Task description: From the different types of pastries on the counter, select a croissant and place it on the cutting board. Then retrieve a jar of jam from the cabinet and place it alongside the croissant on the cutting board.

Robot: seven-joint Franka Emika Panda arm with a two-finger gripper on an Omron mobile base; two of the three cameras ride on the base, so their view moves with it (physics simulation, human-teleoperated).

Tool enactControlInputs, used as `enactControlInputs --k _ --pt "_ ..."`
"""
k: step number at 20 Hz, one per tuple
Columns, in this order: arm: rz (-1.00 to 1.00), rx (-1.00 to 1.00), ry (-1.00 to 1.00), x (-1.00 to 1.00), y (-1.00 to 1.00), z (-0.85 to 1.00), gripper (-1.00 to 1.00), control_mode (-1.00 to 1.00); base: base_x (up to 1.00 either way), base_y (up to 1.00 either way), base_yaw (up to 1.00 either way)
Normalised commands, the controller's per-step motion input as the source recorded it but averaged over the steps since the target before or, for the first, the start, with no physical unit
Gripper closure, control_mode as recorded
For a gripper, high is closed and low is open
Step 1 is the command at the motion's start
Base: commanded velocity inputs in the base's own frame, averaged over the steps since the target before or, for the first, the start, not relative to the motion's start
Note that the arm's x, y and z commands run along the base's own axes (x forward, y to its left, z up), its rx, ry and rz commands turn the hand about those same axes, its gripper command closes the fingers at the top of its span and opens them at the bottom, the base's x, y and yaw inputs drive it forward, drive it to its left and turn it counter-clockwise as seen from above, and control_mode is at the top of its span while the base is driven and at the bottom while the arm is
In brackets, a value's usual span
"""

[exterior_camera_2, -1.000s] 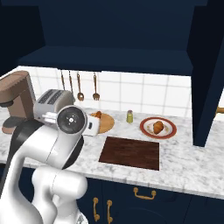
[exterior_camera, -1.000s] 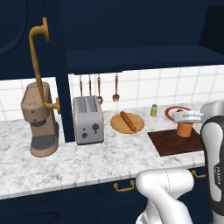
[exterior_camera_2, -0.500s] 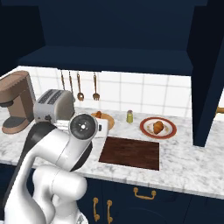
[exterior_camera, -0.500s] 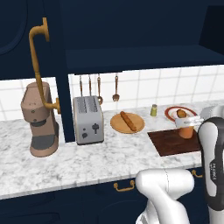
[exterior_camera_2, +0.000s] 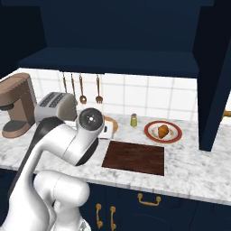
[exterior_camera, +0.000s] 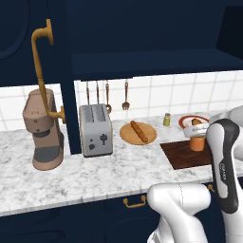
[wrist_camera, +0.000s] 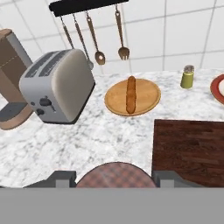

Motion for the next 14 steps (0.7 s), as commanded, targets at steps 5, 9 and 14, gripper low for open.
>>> enactControlInputs --k 5,9,14 --pt "0.04 0.00 0.07 0.20 -0.12 -0.28 1.00 -1.00 0.00 0.00 0.00" --pt "0.01 0.00 0.00 0.33 -0.04 -0.34 1.00 -1.00 0.00 0.00 0.00" --pt "0.00 -0.06 -0.06 0.30 0.00 -0.53 1.00 -1.00 0.00 0.00 0.00"
